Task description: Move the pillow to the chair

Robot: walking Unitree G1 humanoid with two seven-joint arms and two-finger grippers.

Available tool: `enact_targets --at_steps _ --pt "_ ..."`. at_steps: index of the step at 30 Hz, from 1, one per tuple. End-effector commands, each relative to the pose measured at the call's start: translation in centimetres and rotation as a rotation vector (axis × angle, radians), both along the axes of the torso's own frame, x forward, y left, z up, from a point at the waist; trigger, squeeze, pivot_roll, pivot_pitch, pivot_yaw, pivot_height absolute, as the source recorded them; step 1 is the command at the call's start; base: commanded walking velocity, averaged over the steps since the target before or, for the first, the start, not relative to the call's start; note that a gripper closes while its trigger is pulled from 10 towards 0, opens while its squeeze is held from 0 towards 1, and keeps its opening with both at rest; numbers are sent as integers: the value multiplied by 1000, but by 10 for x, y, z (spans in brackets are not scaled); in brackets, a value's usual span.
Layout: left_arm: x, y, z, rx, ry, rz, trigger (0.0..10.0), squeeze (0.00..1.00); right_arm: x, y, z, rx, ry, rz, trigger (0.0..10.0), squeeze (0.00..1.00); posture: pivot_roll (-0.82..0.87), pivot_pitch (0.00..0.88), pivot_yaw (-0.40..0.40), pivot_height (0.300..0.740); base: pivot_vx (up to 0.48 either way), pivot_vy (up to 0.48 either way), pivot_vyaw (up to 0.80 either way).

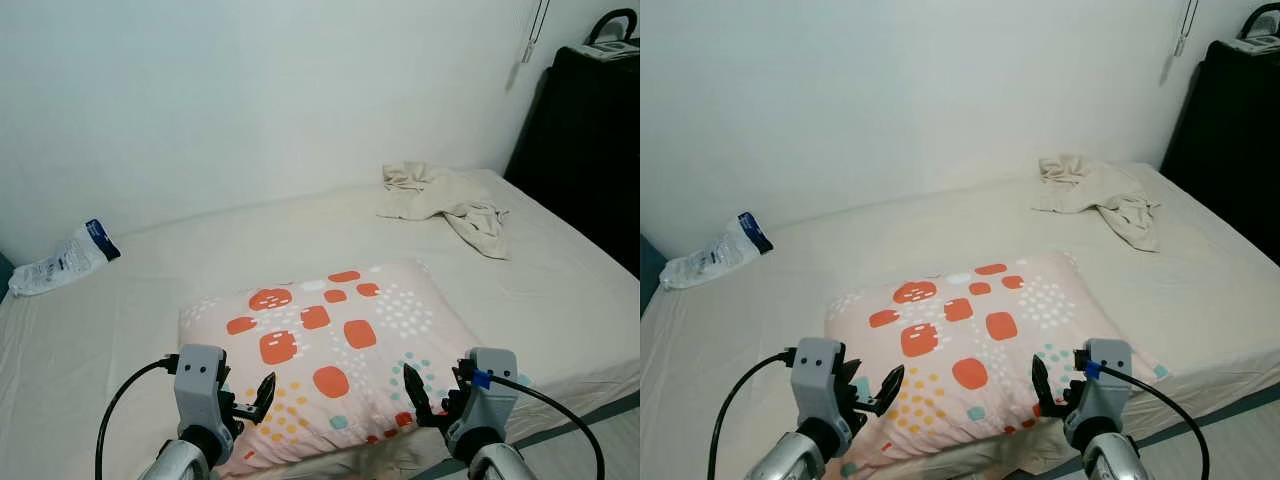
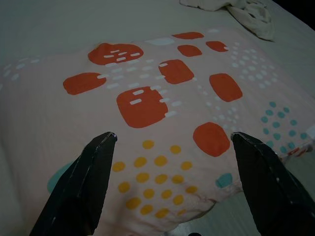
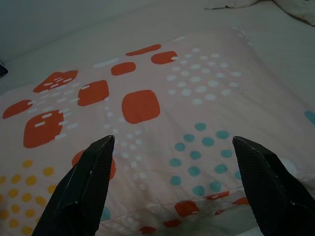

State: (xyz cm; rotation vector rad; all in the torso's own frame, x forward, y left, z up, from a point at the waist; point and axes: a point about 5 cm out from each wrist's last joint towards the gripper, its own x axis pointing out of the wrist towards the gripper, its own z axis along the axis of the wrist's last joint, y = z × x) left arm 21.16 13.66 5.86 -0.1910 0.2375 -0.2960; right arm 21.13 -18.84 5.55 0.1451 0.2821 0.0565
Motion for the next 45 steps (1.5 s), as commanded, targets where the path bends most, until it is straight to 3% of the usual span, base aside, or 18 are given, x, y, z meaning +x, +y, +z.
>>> enact_targets --at_steps 1,16,23,45 --pt "-1 3 -3 5 20 0 10000 0 -1 4 -1 18 9 6 10000 0 -121 62 57 740 0 0 0" --pt "-2 2 -4 6 23 -20 10000 0 -2 5 -3 21 14 12 10000 0 -119 57 58 740 0 0 0" --pt "-3 1 -3 15 25 -28 10000 0 -3 5 -3 24 13 7 10000 0 -121 59 63 740 0 -453 0" --pt "2 5 -2 30 23 3 10000 0 -2 3 -2 52 11 -16 10000 0 -119 70 66 740 0 0 0"
